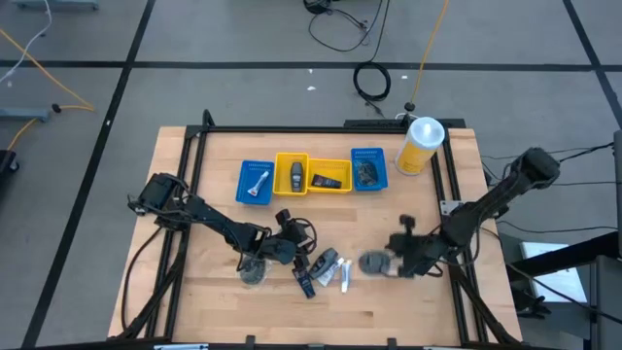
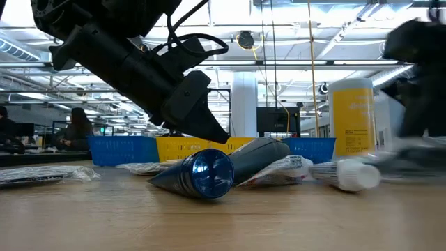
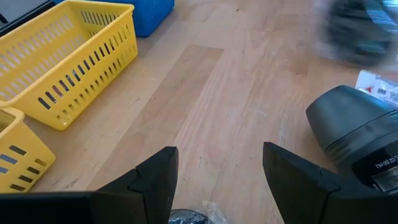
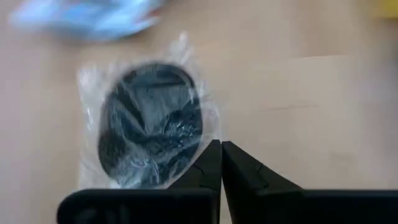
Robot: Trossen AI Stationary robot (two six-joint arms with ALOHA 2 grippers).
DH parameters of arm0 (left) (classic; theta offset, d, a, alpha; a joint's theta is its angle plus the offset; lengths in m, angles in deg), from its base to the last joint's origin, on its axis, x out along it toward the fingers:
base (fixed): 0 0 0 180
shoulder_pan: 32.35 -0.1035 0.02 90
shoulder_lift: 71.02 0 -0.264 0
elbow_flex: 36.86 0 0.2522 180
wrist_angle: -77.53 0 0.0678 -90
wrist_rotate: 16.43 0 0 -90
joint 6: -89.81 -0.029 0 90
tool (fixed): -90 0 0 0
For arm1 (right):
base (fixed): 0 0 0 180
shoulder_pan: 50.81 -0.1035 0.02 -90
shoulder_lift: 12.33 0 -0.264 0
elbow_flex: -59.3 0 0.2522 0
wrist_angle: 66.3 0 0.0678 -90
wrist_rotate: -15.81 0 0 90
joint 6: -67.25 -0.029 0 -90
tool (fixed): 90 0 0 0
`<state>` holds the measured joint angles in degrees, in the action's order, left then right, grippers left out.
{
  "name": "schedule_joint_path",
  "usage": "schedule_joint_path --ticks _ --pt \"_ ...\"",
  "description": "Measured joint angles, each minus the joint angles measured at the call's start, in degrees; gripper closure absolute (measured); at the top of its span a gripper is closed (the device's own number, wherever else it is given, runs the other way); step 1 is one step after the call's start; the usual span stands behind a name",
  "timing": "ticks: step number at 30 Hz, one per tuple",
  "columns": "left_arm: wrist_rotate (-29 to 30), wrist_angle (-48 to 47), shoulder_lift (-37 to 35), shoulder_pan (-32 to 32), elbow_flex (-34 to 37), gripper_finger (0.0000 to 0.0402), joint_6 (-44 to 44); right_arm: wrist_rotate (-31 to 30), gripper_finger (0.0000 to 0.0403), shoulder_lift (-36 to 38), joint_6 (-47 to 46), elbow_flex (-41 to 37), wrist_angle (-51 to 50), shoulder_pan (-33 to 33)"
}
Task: Pick & Place Travel size toiletries
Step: Put the hairbrush into the right blue basket
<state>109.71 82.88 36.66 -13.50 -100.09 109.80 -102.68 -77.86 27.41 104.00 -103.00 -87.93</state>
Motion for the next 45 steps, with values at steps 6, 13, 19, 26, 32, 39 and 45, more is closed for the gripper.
schedule_joint_path --ticks 6,13,19,26,32,39,45 --pt "0.00 -0.02 -0.01 0.00 0.00 0.0170 0.22 -4.96 0.0402 0.90 -18.65 -0.76 -4.25 3.57" --pt "0.00 -0.05 -0.02 0.00 0.00 0.0170 0.26 3.31 0.0402 -2.84 -22.35 -3.35 -0.94 4.88" --pt "-0.02 -0.04 -0.02 0.00 0.00 0.0170 0.33 2.91 0.0359 -2.30 -19.38 -3.65 0.53 6.46" --pt "-0.02 -0.04 -0.02 0.00 0.01 0.0169 0.44 -0.36 0.0230 -3.00 -8.10 -3.65 10.02 14.08" --pt "-0.02 -0.16 -0.02 -0.01 0.00 0.0170 0.44 -1.35 0.0160 -8.91 -1.58 -3.65 19.86 20.33" --pt "-0.03 -1.19 -0.04 -0.01 0.00 0.0170 1.14 -0.70 0.0220 -14.75 7.25 -3.65 28.09 20.57" --pt "-0.02 -1.33 -0.04 0.00 0.02 0.0170 1.29 2.21 0.0326 -17.08 9.66 -3.59 29.21 20.57"
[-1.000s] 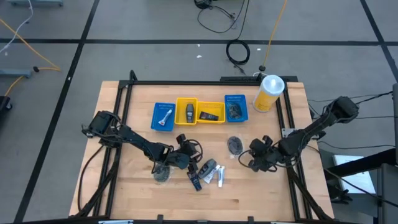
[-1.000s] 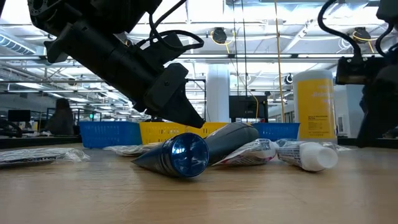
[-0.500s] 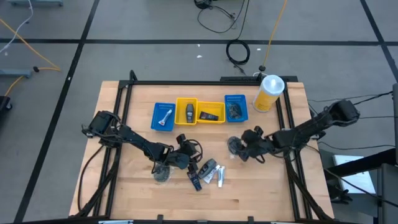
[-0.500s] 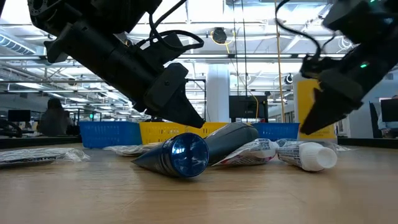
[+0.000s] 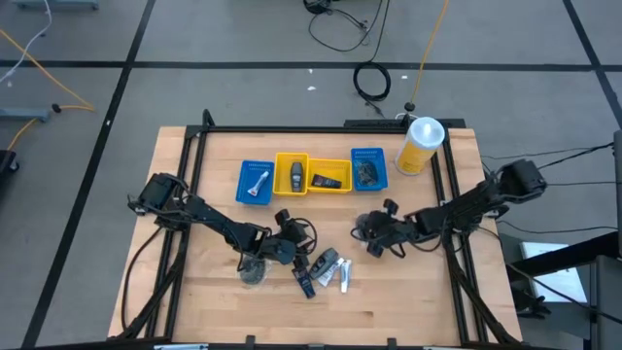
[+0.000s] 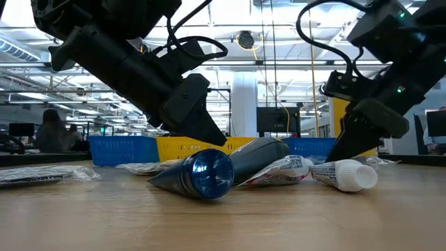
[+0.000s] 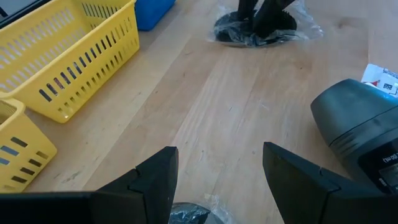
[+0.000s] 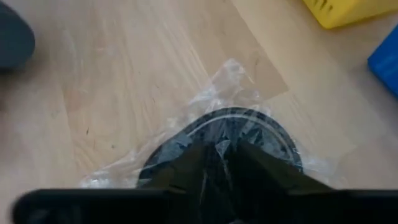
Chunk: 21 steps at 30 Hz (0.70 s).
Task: Pick & Place Travel size toiletries
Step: Put the hairbrush into the right blue basket
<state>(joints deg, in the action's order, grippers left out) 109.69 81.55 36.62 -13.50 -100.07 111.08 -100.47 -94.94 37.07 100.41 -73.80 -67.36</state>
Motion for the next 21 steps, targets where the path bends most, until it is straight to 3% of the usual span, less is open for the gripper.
schedule_joint_path --ticks 4,10,15,21 --pt "0.00 0.02 0.00 -0.02 0.00 0.0170 0.03 -0.41 0.0391 1.51 3.51 0.16 0.33 -0.13" --pt "0.00 0.06 0.00 -0.01 0.00 0.0170 0.23 -8.59 0.0397 10.49 11.08 3.00 3.19 2.48" --pt "0.00 0.35 0.00 0.00 -0.02 0.0170 0.22 -13.04 0.0400 17.99 16.46 4.20 3.20 12.44" --pt "0.00 0.35 0.00 -0.02 -0.01 0.0170 0.20 -8.60 0.0401 17.23 17.42 4.13 3.26 27.65"
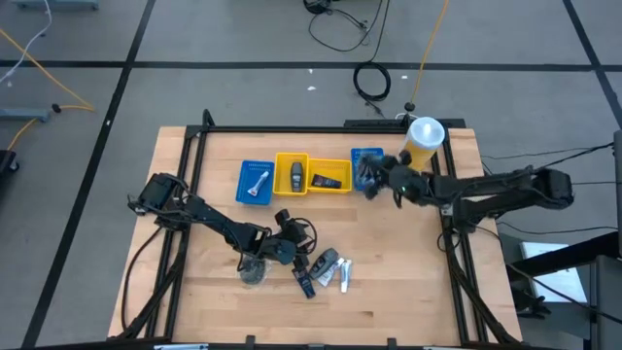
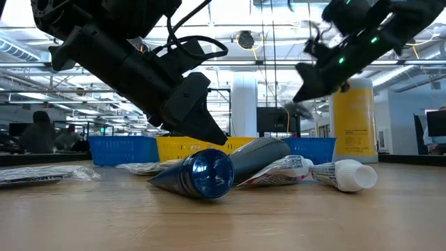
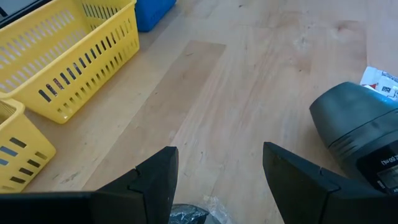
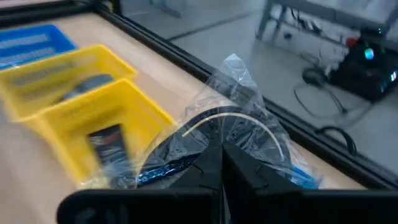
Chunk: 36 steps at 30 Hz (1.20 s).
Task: Pick & Place Travel size toiletries
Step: Put the hairbrush into the right blue basket
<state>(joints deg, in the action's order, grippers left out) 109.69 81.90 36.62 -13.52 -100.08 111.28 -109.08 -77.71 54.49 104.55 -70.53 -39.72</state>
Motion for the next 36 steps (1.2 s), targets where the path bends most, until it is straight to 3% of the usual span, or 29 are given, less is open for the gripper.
schedule_joint_path --ticks 8,12,16,21,26,30,36 --pt "0.00 0.00 0.00 0.01 0.00 0.0170 -0.02 9.67 0.0402 -10.31 0.70 -0.04 6.10 9.58" --pt "0.00 0.00 0.00 0.01 0.01 0.0170 -0.02 9.65 0.0400 -14.39 2.24 -0.04 7.62 11.22" --pt "-0.01 0.00 0.00 0.01 -0.01 0.0170 -0.04 9.80 0.0399 -15.50 3.18 -0.04 6.46 12.12" --pt "0.00 -0.02 0.00 0.02 0.01 0.0170 -0.06 16.76 0.0399 -15.50 6.52 -0.04 5.56 12.90" --pt "-0.02 0.00 0.00 0.02 0.01 0.0170 -0.06 18.66 0.0393 -15.50 7.69 -0.04 4.74 13.11" --pt "-0.02 0.00 0.00 0.02 0.00 0.0170 -0.06 18.64 0.0356 -15.50 7.69 -0.03 5.58 13.80" --pt "-0.02 -0.02 0.00 0.02 0.01 0.0170 -0.07 18.79 0.0261 -11.31 7.41 2.98 2.03 14.00"
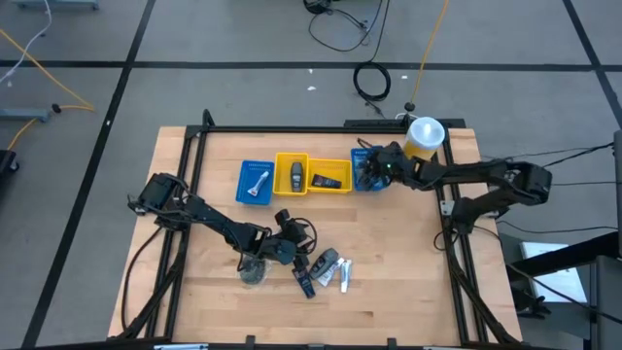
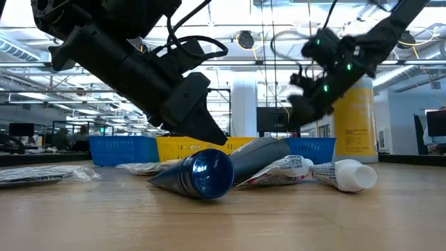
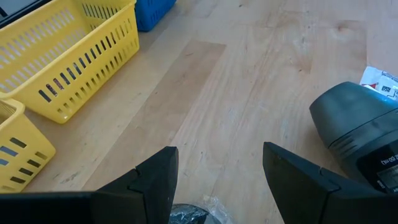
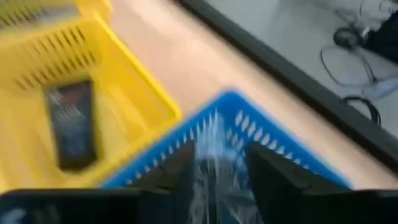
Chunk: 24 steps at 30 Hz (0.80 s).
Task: Pick & Place Travel size toiletries
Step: Put the hairbrush into the right blue basket, then put the shaving cream into the right yellow basket
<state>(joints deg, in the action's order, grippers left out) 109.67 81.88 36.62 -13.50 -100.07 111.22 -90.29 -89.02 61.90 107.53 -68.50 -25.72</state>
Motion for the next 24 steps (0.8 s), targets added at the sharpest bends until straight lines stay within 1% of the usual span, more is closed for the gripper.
schedule_joint_path --ticks 1,2,5,7,9,11,13,14,15,17,18,20,23,24 --pt "0.00 0.00 0.00 0.00 -0.02 0.0170 0.00 1.02 0.0247 1.39 -0.09 0.59 -0.81 -0.52" --pt "0.00 -0.05 0.00 0.02 0.00 0.0170 0.01 3.37 0.0234 2.73 -0.05 1.08 -1.18 -1.19" --pt "0.00 -0.91 -0.28 0.34 0.00 0.0170 0.02 13.90 0.0207 6.52 0.42 1.45 0.42 -4.62" --pt "0.00 -3.13 -1.38 0.71 0.00 0.0170 0.02 19.24 0.0198 7.93 0.49 1.55 1.39 -8.09" --pt "0.00 -6.14 -3.22 1.06 -0.01 0.0170 0.35 21.96 0.0194 8.18 0.71 1.54 1.48 -12.17" --pt "-0.25 -10.45 -5.55 1.69 0.00 0.0170 0.83 22.19 0.0193 7.50 1.21 1.53 2.03 -16.98" --pt "-2.18 -13.89 -7.65 2.54 -0.02 0.0170 0.48 21.74 0.0193 5.54 1.53 1.53 4.22 -21.60" --pt "-3.78 -15.96 -8.84 3.21 0.04 0.0170 -0.28 21.36 0.0193 4.39 1.55 1.52 5.13 -23.65" --pt "-7.01 -16.13 -9.34 3.91 0.07 0.0170 -1.43 20.75 0.0194 3.12 1.57 1.50 6.27 -25.60" --pt "-14.22 -14.23 -9.24 5.38 -0.11 0.0170 -4.09 20.64 0.0198 0.98 1.91 1.48 8.34 -28.48" --pt "-16.93 -14.06 -9.01 6.24 -0.04 0.0170 -5.53 20.62 0.0200 0.07 2.14 1.48 9.04 -29.69" --pt "-20.57 -11.14 -6.98 7.68 -0.02 0.0170 -8.24 20.64 0.0204 -1.45 2.89 1.48 10.08 -31.70" --pt "-21.13 -9.00 -3.64 9.61 0.13 0.0169 -11.07 20.59 0.0209 -2.61 4.17 1.42 10.99 -34.03" --pt "-21.00 -6.44 -2.30 9.93 0.11 0.0170 -12.13 20.47 0.0210 -2.74 4.72 1.50 11.19 -34.58"
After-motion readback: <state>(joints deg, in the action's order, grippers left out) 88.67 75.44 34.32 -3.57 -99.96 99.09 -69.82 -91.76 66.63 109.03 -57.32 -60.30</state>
